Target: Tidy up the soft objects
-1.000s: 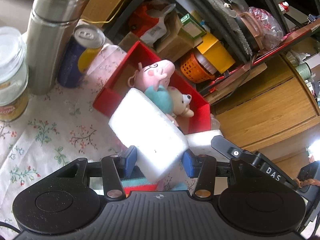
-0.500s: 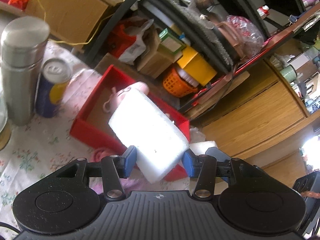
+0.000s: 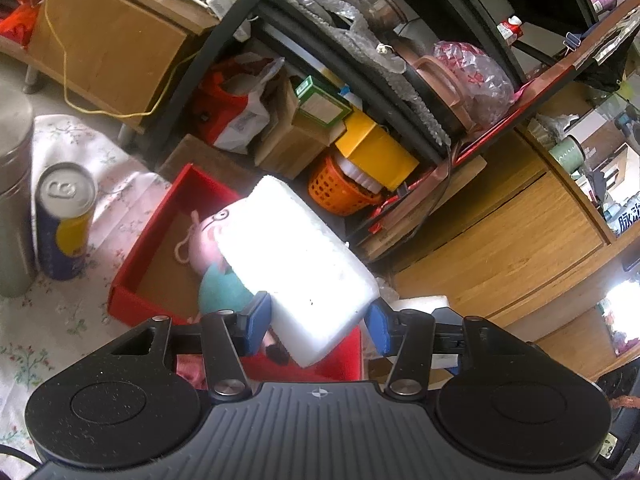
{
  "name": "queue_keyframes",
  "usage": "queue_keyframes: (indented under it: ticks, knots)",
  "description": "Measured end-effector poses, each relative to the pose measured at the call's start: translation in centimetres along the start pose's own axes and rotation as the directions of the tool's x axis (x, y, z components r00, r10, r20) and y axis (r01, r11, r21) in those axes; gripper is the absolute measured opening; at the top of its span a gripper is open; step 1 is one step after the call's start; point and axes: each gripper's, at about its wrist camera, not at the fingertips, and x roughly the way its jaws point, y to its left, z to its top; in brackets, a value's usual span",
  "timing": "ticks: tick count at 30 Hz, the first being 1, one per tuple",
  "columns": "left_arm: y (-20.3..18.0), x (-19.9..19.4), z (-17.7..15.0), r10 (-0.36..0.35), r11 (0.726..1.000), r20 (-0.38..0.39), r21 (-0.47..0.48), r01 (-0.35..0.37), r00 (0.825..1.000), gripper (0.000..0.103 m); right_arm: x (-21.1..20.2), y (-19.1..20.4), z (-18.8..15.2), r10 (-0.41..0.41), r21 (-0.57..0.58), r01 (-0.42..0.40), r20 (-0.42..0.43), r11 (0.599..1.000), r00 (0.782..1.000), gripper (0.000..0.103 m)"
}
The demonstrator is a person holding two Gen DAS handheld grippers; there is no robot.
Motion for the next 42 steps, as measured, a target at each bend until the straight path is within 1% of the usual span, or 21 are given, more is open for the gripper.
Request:
queue_keyframes:
  ticks: [7, 9, 14, 18, 19, 21, 24, 27, 30, 33, 38, 42]
  knots:
    - [-0.3, 1.9, 0.9, 0.005, 1.0, 0.0, -0.005, -0.005, 1.0, 0.053, 0.9, -0.7, 1.3, 0.0, 0.035, -0.001, 0.018, 0.999, 1.0, 0.069]
    - [-0.2, 2.7, 1.3, 0.012, 1.0, -0.002, -0.009, -0.012, 1.0, 0.055, 1.6, -0.9, 1.7, -0.006, 0.041, 0.006, 0.018, 0.999, 1.0, 0.069]
    - [-0.1, 4.7, 1.8, 0.051, 0.999, 0.006, 0.005, -0.051, 0.999, 0.056, 4.2, -2.1, 2.3, -0.034, 0.067, 0.034, 0.0, 0.997, 0.999, 0.069]
    - [0.3, 6.2, 2.0, 0.068, 0.998, -0.009, 0.006, -0.068, 0.998, 0.059, 6.6, -3.1, 2.6, -0.049, 0.101, 0.051, -0.016, 0.994, 0.999, 0.07]
    - [0.5, 6.5, 2.0, 0.071, 0.997, -0.017, 0.009, -0.071, 0.997, 0.061, 7.1, -3.3, 2.6, -0.049, 0.106, 0.051, -0.024, 0.993, 0.999, 0.071]
    - [0.8, 7.0, 2.0, 0.088, 0.996, -0.029, 0.007, -0.088, 0.996, 0.072, 8.0, -3.5, 2.5, -0.055, 0.11, 0.059, -0.043, 0.992, 0.998, 0.072]
    - [1.3, 7.3, 2.0, 0.108, 0.994, -0.035, 0.0, -0.108, 0.993, 0.079, 8.9, -3.9, 2.4, -0.069, 0.106, 0.075, -0.064, 0.992, 0.996, 0.074]
    - [1.5, 7.2, 1.9, 0.123, 0.992, -0.036, -0.007, -0.123, 0.992, 0.08, 9.3, -4.2, 2.2, -0.053, 0.13, 0.063, -0.08, 0.99, 0.995, 0.075]
    - [1.6, 6.9, 1.8, 0.118, 0.993, -0.041, -0.006, -0.118, 0.992, 0.081, 9.6, -4.5, 1.9, -0.024, 0.157, 0.038, -0.092, 0.987, 0.995, 0.076]
    - [1.7, 6.9, 2.0, 0.121, 0.993, -0.044, -0.001, -0.121, 0.992, 0.083, 10.1, -4.6, 1.7, -0.034, 0.167, 0.05, -0.097, 0.985, 0.995, 0.076]
    - [2.4, 7.0, 2.1, 0.121, 0.992, -0.05, -0.039, -0.123, 0.991, 0.083, 10.6, -4.8, 1.6, -0.028, 0.191, 0.048, -0.106, 0.98, 0.994, 0.076]
    - [2.5, 6.6, 2.0, 0.108, 0.993, -0.052, -0.045, -0.111, 0.993, 0.083, 10.6, -4.3, 1.4, -0.088, 0.127, 0.098, -0.079, 0.987, 0.993, 0.077]
